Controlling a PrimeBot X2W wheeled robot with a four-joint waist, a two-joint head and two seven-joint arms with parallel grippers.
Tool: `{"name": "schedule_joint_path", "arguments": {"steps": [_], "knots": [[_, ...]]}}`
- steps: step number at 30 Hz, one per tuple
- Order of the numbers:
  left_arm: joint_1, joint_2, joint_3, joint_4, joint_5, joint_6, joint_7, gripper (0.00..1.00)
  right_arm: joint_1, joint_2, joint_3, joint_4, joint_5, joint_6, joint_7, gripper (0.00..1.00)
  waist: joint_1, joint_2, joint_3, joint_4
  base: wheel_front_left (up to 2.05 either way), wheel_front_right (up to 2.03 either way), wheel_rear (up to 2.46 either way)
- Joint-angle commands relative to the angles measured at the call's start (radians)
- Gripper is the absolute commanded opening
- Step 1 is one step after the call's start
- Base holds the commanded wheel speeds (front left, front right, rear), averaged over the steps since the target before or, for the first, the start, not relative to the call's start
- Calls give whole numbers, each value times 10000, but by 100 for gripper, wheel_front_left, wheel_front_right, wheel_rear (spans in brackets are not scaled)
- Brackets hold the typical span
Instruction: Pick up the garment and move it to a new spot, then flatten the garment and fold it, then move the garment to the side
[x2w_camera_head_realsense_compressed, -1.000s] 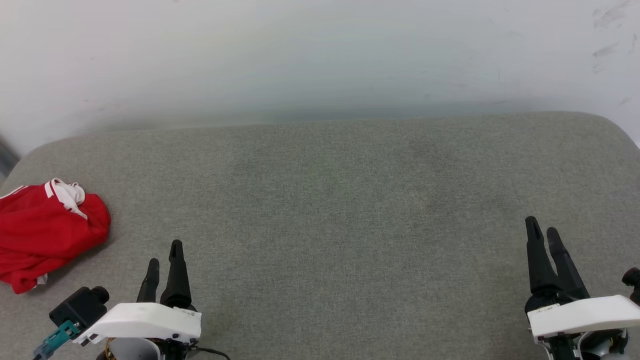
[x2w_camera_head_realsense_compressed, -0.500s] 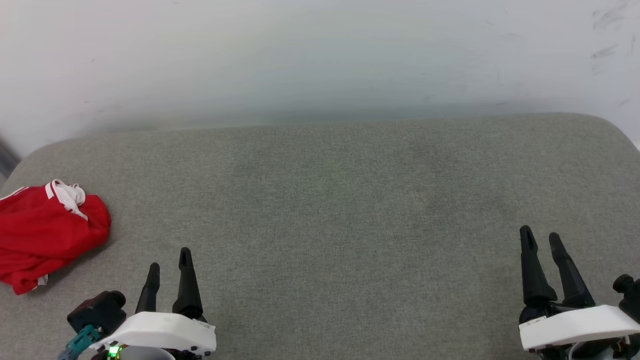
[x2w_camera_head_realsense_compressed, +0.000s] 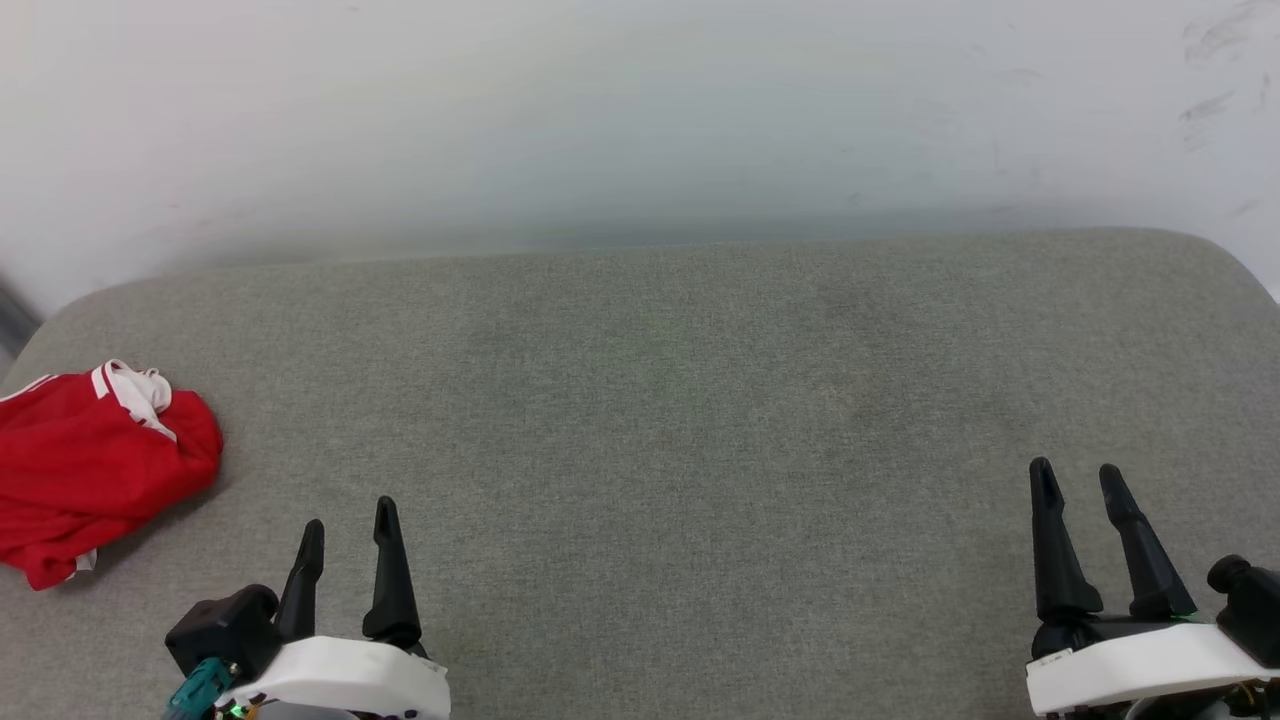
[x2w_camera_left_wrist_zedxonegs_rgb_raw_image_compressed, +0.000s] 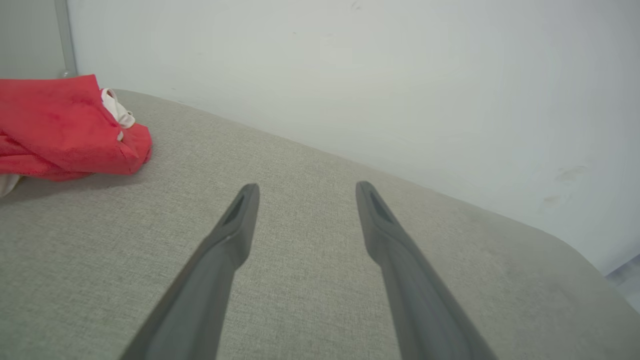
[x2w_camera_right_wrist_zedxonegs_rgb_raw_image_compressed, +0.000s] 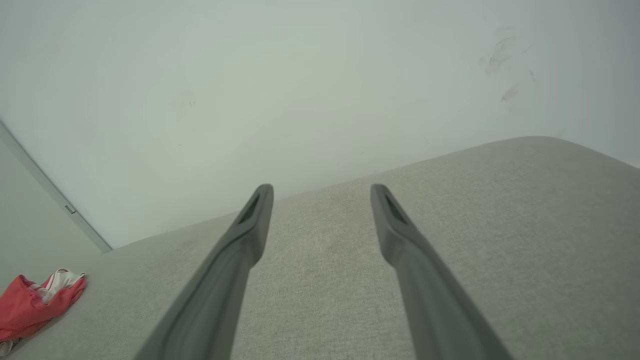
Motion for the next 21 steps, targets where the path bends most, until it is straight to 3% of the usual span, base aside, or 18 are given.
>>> {"name": "schedule_joint_path", "arguments": {"steps": [1,21], "knots": [[61,85,-28,-133,383,-26,-120,100,49,-10,33,-162,-338,0,-122,100,0,-1,5,5,0,0,0],[350,-2,-140,-197,1987,-337,-551,100,374,-8,128,-337,-2029,0,-546,100,0,-1,-9,9,0,0,0]]}}
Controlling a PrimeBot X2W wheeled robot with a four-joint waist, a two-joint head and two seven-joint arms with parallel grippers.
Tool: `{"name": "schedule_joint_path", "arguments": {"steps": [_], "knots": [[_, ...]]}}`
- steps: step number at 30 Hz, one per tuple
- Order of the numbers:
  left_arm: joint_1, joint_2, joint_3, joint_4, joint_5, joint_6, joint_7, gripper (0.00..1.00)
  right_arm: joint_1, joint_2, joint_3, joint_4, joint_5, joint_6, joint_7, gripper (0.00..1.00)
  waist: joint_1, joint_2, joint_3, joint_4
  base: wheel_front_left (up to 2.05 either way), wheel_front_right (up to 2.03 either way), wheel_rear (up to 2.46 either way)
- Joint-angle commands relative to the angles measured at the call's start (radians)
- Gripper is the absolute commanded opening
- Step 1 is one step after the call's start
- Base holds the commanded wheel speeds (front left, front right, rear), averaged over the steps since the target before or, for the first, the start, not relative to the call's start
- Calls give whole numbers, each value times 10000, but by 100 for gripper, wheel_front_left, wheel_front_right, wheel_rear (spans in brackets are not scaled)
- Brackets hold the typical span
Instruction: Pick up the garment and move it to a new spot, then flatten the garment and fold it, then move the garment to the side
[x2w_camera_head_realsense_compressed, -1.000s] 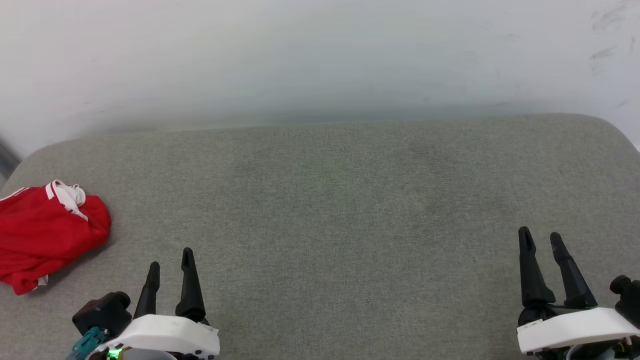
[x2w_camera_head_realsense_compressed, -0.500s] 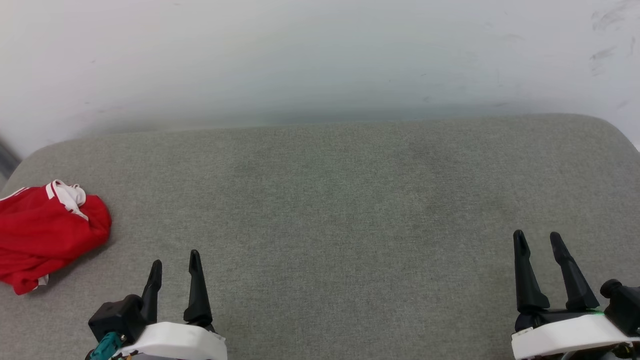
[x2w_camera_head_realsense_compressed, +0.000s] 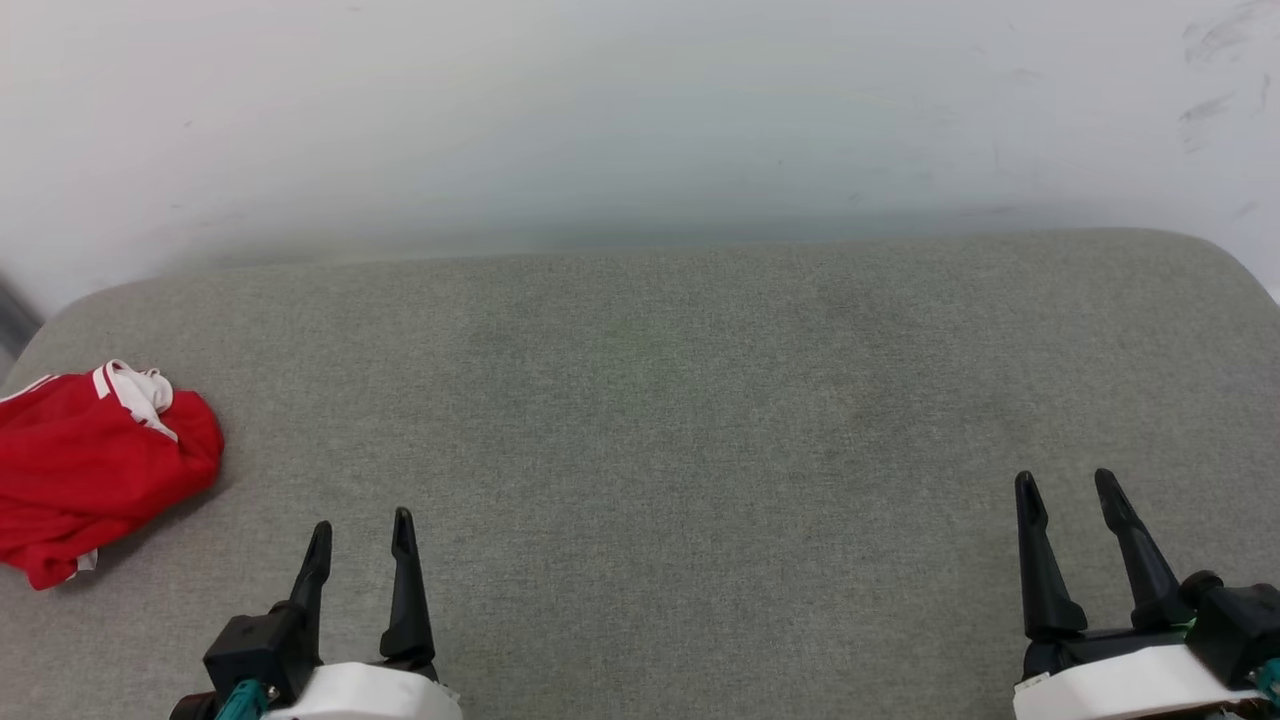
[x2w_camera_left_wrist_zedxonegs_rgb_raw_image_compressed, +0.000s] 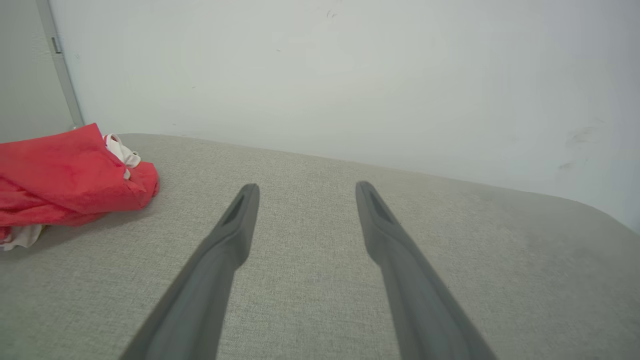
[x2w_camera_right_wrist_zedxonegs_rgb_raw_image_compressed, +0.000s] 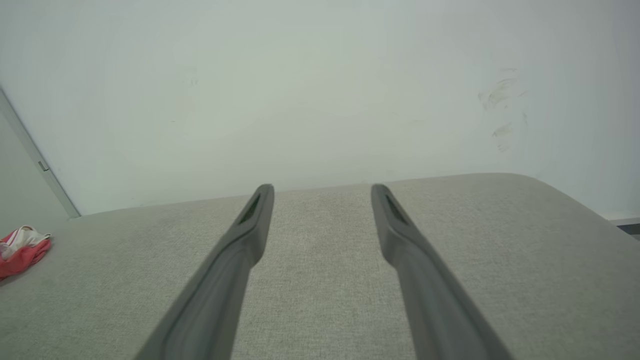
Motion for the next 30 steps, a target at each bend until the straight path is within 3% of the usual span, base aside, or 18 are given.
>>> {"name": "schedule_joint_path", "arguments": {"steps": [1,30], "knots": [[63,11,-15,-100,244,-61,-99,100,121,-8,12,-129,-203,0,-93,100,0,0,-1,1,0,0,0],[418,-141,183,56,1825,-267,-613,100,475,-3,174,-212,-1431,-1,-596,100,0,0,21,2,0,0,0]]}}
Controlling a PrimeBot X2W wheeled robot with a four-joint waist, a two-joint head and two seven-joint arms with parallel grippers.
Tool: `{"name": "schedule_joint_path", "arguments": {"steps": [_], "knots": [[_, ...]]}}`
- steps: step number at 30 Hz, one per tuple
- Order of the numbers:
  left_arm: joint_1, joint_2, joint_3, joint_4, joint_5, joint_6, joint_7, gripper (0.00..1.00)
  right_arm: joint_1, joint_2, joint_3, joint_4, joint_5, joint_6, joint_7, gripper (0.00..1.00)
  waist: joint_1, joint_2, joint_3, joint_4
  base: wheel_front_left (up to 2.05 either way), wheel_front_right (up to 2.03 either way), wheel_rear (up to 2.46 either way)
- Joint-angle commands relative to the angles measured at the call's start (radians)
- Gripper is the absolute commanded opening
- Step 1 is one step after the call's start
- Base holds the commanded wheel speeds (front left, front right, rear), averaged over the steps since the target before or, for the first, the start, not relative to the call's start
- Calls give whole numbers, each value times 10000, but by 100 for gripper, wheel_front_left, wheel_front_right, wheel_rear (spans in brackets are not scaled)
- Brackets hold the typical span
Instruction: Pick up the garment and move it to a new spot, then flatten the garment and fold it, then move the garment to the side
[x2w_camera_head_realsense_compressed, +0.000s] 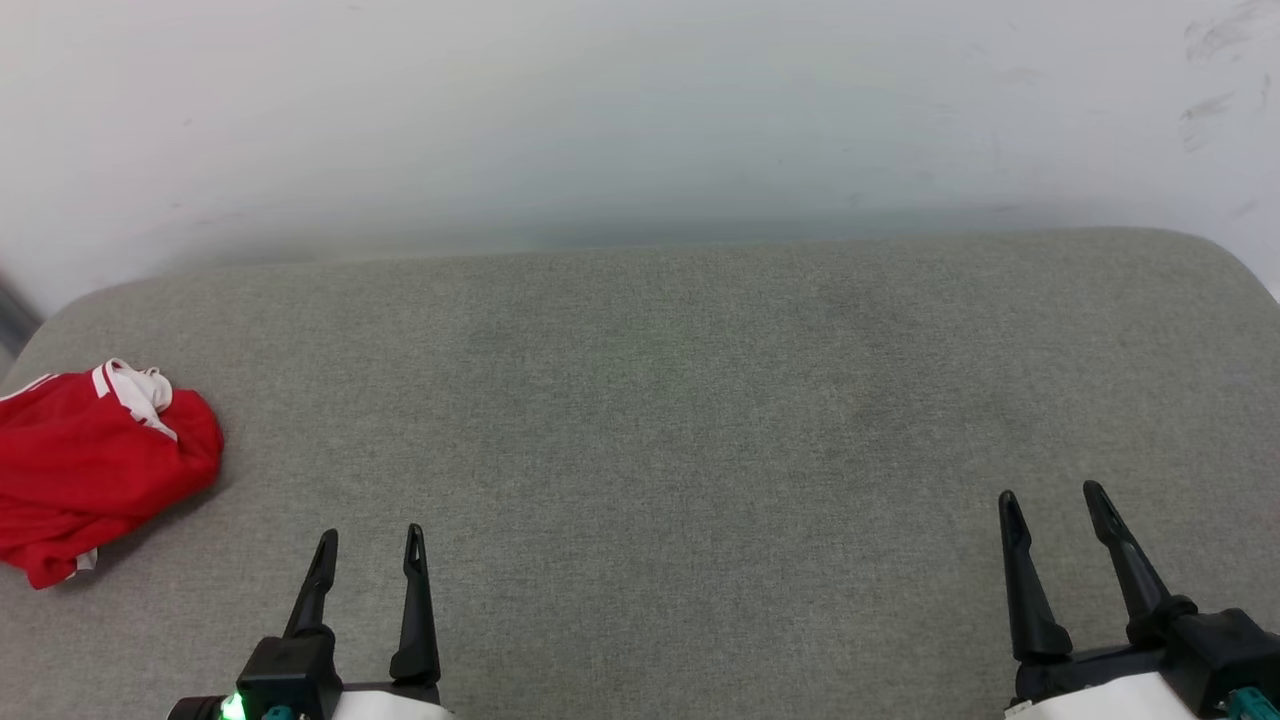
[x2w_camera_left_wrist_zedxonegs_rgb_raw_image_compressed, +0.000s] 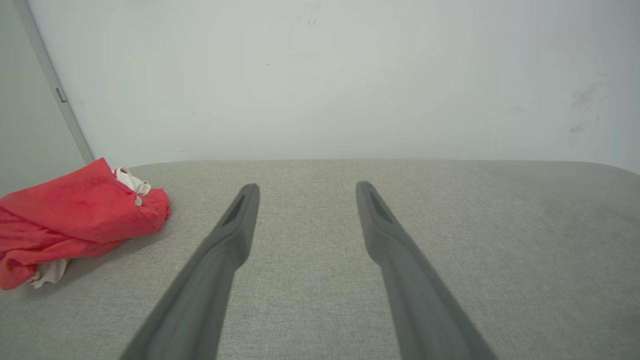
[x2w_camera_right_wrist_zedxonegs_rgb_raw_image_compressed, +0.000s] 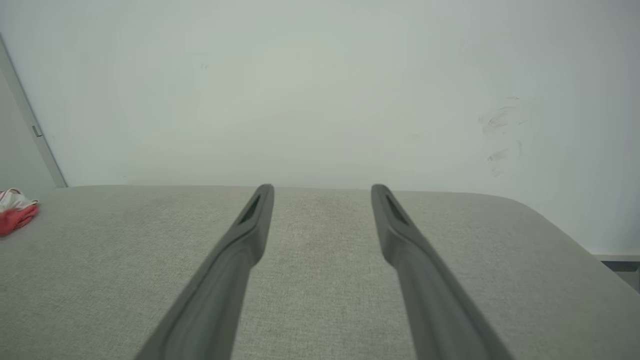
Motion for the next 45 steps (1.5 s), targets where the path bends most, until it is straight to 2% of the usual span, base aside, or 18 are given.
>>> {"name": "schedule_joint_path", "arguments": {"steps": [1,27,37,45], "knots": [[91,-16,17,16,-12,35,-52,100,121,-1,15,-39,-42,-3,-21,100,0,0,3,-4,0,0,0],[25,-17,34,235,-262,47,-43,100,188,-1,90,150,372,-3,-21,100,0,0,29,37,0,0,0],[-88,-17,148,198,-276,102,-41,100,192,0,192,-9,216,-3,-21,100,0,0,54,673,0,0,0],[-45,-16,376,68,-445,287,-41,100,215,0,298,-165,33,-3,-20,100,0,0,150,1700,0,0,0]]}}
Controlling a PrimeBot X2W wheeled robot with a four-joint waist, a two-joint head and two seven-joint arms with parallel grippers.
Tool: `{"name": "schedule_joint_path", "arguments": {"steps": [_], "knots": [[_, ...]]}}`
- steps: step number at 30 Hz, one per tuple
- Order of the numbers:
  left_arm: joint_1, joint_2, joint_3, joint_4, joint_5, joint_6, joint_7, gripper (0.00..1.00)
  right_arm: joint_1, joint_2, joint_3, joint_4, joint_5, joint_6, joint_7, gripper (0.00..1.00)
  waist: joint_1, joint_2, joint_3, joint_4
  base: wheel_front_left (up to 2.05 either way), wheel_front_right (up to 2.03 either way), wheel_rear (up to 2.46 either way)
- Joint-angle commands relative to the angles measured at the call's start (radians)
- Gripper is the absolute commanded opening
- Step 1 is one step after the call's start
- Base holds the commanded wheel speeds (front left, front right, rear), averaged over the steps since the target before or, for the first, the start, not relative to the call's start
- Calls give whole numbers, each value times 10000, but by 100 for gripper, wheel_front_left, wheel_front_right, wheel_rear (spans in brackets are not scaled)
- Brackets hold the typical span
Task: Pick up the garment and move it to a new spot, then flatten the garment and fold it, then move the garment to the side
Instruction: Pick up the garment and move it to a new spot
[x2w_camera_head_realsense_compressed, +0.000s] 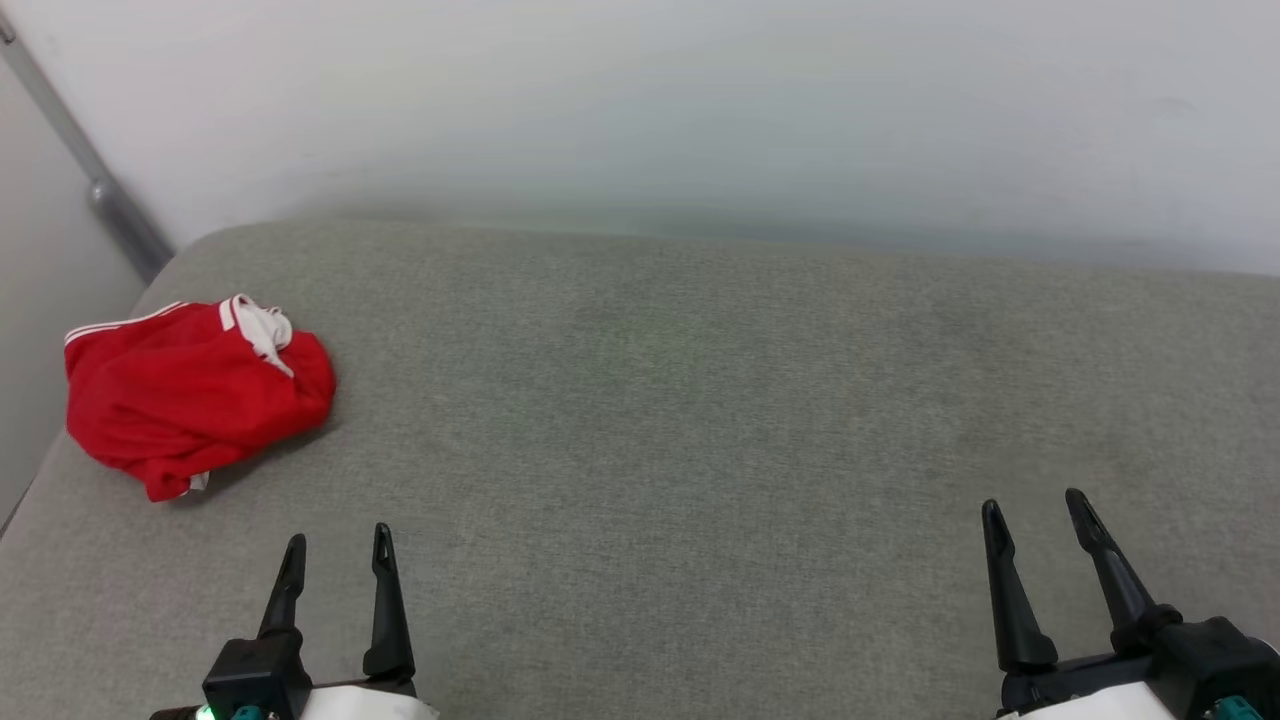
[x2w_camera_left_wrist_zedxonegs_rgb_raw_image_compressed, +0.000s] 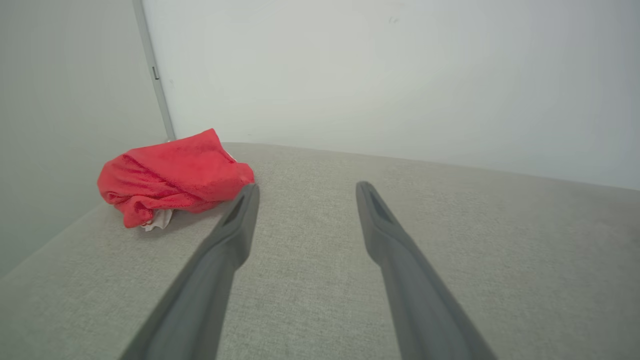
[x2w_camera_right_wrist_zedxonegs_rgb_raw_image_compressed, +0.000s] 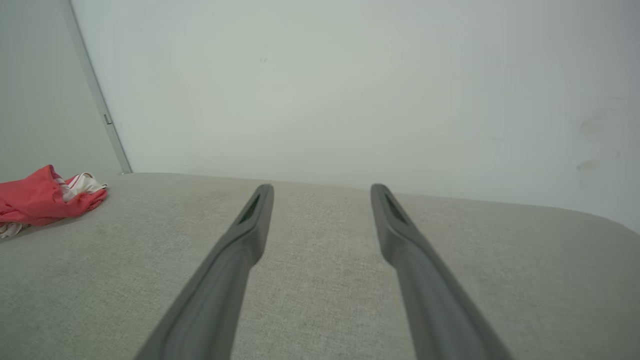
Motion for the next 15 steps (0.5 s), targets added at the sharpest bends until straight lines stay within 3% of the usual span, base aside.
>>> {"name": "schedule_joint_path", "arguments": {"steps": [1,15], "knots": [[-11,-10,88,-61,-32,78,-28,100,50,2,54,-97,-94,-3,-20,100,0,0,74,488,0,0,0],[-159,-9,444,-70,-153,228,-28,100,-35,2,161,-168,-358,-3,-21,100,0,0,206,2291,0,0,0]]}}
